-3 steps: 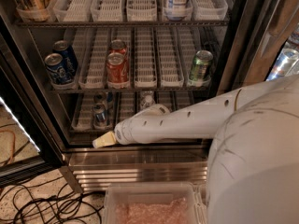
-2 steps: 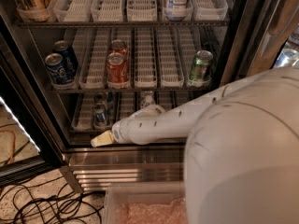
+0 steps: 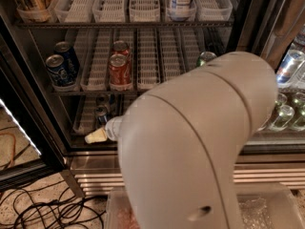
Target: Pick redbull can from bottom shelf of fridge
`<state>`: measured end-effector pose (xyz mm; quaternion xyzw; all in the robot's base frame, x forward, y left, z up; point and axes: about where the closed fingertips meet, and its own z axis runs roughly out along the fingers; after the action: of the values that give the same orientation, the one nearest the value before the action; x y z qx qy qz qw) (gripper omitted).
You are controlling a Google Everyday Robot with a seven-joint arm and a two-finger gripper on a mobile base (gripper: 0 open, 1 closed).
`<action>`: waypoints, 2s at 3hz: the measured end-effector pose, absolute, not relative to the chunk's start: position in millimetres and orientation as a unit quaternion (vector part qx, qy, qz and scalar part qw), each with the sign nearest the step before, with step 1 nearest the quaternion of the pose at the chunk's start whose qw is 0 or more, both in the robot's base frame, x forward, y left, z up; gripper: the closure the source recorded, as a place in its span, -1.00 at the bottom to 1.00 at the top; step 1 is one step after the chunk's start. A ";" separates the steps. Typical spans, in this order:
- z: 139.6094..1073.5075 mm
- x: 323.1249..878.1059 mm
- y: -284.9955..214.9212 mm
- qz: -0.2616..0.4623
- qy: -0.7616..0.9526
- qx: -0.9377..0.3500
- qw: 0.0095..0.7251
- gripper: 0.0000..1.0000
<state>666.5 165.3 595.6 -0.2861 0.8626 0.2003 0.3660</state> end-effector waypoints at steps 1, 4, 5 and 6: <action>589.5 671.3 178.5 0.203 0.859 -0.282 0.376 -1.00; 601.0 693.3 185.7 0.194 0.841 -0.259 0.434 -0.50; 599.2 693.2 186.0 0.193 0.841 -0.259 0.433 -0.48; 601.3 700.7 186.4 0.181 0.837 -0.266 0.442 -0.50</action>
Offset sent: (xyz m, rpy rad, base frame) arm 0.0133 0.0257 -0.0099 0.0442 -0.0727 -0.0535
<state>700.7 186.4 601.3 -0.2658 0.8372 0.1807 0.4425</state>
